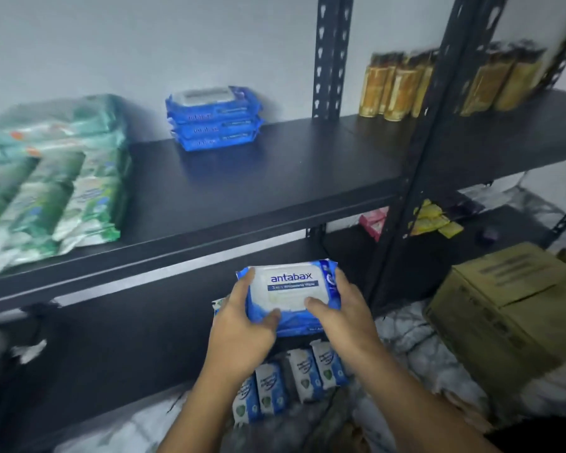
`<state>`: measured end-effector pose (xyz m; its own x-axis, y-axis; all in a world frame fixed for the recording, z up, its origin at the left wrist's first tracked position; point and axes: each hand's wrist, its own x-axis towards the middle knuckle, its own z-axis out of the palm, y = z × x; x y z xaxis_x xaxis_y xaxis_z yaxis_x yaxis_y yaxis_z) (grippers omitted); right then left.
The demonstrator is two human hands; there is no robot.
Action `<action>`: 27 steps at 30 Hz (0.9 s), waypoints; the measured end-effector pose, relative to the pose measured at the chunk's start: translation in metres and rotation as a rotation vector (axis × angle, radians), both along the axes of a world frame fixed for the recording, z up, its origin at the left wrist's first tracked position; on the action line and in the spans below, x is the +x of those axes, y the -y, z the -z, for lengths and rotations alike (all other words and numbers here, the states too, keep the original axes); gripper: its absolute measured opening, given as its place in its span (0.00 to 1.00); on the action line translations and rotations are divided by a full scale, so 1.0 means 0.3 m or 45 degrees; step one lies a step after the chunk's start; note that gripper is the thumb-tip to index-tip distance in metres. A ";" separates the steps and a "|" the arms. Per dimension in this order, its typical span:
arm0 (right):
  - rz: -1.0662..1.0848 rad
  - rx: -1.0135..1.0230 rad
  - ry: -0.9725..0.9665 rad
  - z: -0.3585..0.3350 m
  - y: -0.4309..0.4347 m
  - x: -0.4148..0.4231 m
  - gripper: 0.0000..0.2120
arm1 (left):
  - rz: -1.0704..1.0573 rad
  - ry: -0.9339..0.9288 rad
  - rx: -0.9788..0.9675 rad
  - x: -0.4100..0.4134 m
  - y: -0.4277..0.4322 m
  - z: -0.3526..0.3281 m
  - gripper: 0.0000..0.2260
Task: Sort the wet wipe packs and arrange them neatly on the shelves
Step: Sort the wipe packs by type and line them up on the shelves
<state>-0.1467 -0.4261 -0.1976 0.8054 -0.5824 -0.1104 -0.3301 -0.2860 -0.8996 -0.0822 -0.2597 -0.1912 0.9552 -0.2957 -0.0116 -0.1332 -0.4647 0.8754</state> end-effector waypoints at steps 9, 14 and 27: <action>-0.034 -0.141 0.259 -0.463 -0.128 -0.232 0.29 | -0.010 0.210 -0.058 -0.192 -0.161 -0.399 0.31; -0.153 -0.098 0.381 -0.654 -0.145 -0.236 0.29 | 0.004 0.314 -0.103 -0.161 -0.221 -0.601 0.29; -0.086 -0.052 0.455 -0.744 -0.041 0.091 0.25 | 0.052 0.158 0.059 0.137 -0.160 -0.766 0.33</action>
